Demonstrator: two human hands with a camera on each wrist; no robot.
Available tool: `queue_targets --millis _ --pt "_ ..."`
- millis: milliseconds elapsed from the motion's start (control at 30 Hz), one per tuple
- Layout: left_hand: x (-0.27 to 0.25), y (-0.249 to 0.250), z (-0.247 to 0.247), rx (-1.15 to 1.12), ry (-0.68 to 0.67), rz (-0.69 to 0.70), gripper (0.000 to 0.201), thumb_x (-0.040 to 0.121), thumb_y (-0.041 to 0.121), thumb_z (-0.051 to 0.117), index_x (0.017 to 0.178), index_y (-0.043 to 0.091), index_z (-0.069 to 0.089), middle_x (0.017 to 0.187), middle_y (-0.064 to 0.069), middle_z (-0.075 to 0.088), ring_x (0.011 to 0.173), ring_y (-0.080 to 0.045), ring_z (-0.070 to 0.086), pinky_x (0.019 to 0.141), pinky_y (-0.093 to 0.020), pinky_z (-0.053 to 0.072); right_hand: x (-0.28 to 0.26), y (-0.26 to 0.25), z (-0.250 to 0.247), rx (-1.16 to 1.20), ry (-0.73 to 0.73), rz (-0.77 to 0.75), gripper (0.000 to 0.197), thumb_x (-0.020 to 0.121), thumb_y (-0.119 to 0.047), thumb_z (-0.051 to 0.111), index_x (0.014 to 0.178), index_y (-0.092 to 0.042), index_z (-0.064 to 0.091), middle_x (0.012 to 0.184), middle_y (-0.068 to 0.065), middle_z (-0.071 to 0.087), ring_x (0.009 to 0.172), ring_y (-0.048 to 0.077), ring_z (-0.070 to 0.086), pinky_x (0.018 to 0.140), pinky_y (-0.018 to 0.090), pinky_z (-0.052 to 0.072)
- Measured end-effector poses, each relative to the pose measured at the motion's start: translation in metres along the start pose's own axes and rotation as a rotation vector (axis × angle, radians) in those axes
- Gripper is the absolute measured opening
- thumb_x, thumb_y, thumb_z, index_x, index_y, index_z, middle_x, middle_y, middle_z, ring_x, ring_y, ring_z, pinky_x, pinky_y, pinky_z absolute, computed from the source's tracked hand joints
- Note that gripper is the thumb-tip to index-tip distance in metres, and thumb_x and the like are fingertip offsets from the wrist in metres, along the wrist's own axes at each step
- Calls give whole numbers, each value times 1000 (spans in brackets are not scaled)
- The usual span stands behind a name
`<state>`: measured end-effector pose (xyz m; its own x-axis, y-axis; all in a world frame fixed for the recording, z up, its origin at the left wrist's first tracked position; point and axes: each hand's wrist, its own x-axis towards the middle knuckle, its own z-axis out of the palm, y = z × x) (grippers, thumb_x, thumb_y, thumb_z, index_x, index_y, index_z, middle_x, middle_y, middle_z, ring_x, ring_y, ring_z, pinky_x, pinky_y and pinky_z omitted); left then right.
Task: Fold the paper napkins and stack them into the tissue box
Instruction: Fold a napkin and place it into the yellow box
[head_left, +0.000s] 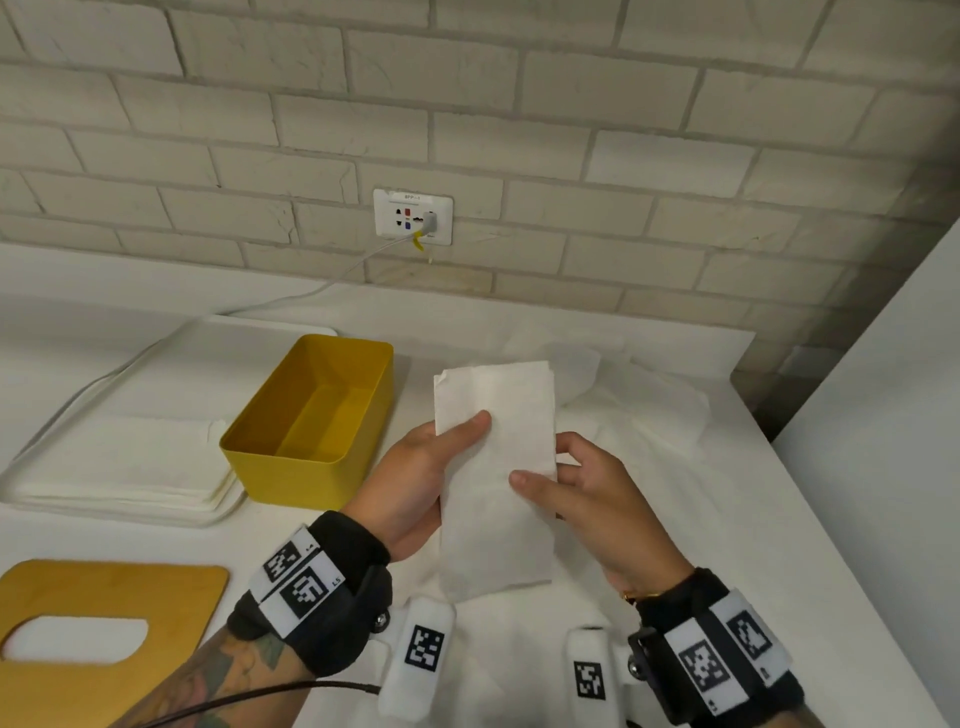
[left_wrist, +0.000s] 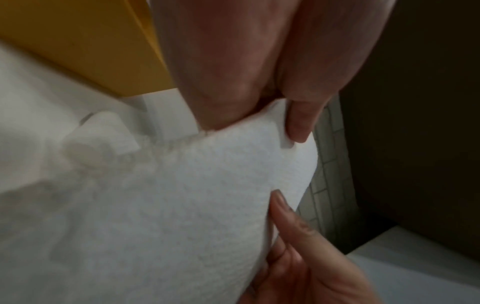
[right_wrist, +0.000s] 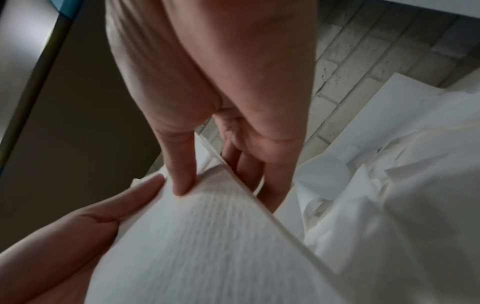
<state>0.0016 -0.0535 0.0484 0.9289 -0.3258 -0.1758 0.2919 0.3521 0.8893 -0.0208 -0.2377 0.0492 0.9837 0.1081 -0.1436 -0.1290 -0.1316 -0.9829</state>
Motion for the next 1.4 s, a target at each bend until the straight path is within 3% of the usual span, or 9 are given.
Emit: queue_targets --millis 333,533,633,767,933,1033,1133,1233,1400 --pt "-13 16 -3 -29 126 131 36 104 23 53 133 5 61 122 -15 73 110 -33 72 90 -42 61 10 -6 23 88 -84 -16 32 87 -3 76 117 -5 64 105 11 78 99 28 75 89 42 60" --pt "-41 47 -55 -101 324 264 28 104 22 53 126 10 65 101 -1 79 91 -17 76 72 -30 61 -17 14 -1 -298 -80 -5 15 84 -9 80 94 -9 68 79 7 76 69 20 73 68 32 58" --pt "-59 41 -76 -115 395 245 42 101 25 57 138 6 59 107 -3 78 96 -18 76 74 -30 61 -39 12 -9 -578 5 -98 25 79 -37 85 83 -22 64 78 -4 68 69 11 64 66 23 52" --pt "-69 18 -79 -148 429 181 42 99 25 60 138 10 59 111 -4 77 97 -20 75 75 -33 62 -62 33 36 -1191 -86 -246 59 70 -79 63 87 -25 46 89 -12 50 81 12 50 65 32 45" --pt "-75 -1 -67 -117 424 128 26 101 25 57 123 17 67 117 -5 76 103 -22 74 88 -41 60 -46 58 70 -1548 -69 -299 57 67 -59 71 101 -16 54 99 3 49 85 25 53 62 35 30" --pt "-80 -10 -66 -120 438 113 22 101 25 57 120 19 68 116 -5 76 102 -22 75 88 -42 58 -53 53 62 -1451 -57 -261 34 61 -26 85 75 -14 56 79 1 51 65 22 55 53 32 30" --pt "-86 -18 -69 -138 471 93 28 101 27 59 126 18 66 118 -6 76 103 -23 75 89 -43 56 -52 40 28 -1107 -127 -163 30 97 -31 63 73 -15 54 76 -7 53 71 15 58 66 32 47" --pt "-89 -27 -68 -161 509 78 34 100 29 60 131 17 64 121 -7 75 108 -25 73 93 -45 55 -50 17 -11 -701 -183 -63 50 99 -30 63 49 -28 60 48 -14 50 49 3 48 57 12 36" --pt "-87 -41 -58 -162 517 64 35 98 31 61 130 18 64 119 -7 76 107 -27 74 93 -46 54 -33 10 -67 -27 8 92 16 98 -12 61 104 -5 74 102 18 76 87 27 73 77 33 57"
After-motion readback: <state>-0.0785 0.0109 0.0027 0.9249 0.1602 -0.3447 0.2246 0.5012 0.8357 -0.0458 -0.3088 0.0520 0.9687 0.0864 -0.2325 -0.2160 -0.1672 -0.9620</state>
